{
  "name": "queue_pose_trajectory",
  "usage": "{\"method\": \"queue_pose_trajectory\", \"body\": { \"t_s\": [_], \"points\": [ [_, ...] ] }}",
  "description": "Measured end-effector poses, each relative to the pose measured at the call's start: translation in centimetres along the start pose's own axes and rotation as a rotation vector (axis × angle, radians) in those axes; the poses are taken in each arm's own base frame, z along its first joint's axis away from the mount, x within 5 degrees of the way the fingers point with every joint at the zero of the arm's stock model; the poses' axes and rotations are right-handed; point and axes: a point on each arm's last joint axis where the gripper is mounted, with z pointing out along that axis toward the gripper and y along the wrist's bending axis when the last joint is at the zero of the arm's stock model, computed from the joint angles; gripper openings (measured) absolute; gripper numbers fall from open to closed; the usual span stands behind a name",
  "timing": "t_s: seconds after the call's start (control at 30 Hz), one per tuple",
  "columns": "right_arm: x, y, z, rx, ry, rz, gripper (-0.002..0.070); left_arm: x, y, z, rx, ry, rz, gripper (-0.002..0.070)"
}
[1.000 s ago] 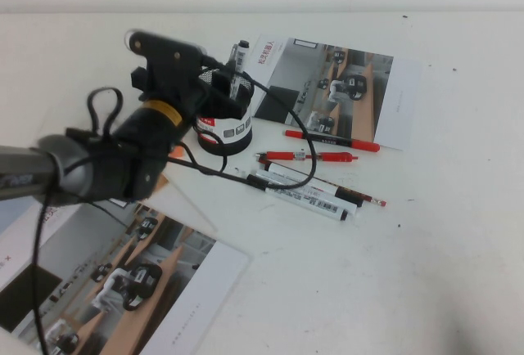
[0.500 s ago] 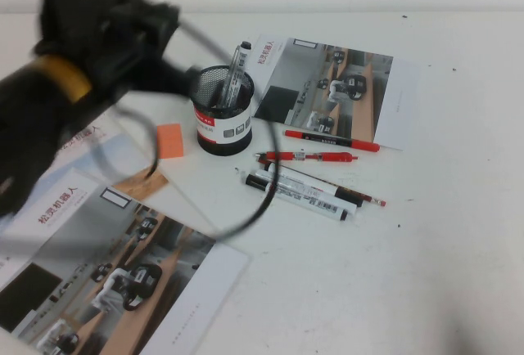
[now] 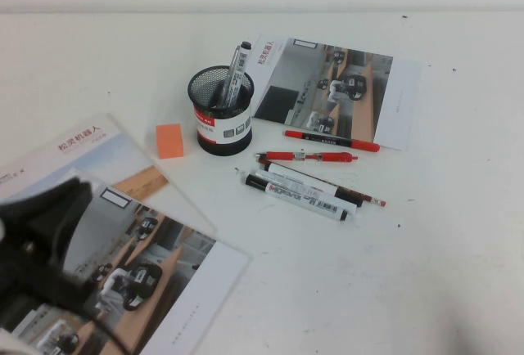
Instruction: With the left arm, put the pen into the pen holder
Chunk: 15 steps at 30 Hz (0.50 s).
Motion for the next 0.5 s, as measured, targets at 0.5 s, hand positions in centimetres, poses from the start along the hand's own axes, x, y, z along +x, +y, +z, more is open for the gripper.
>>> {"method": "queue_pose_trajectory", "body": {
  "t_s": [0.5],
  "points": [
    [0.0, 0.0, 0.0, 0.000, 0.000, 0.000, -0.0020, 5.8, 0.8, -5.3, -0.170, -0.105, -0.163, 0.0000]
  ]
}}
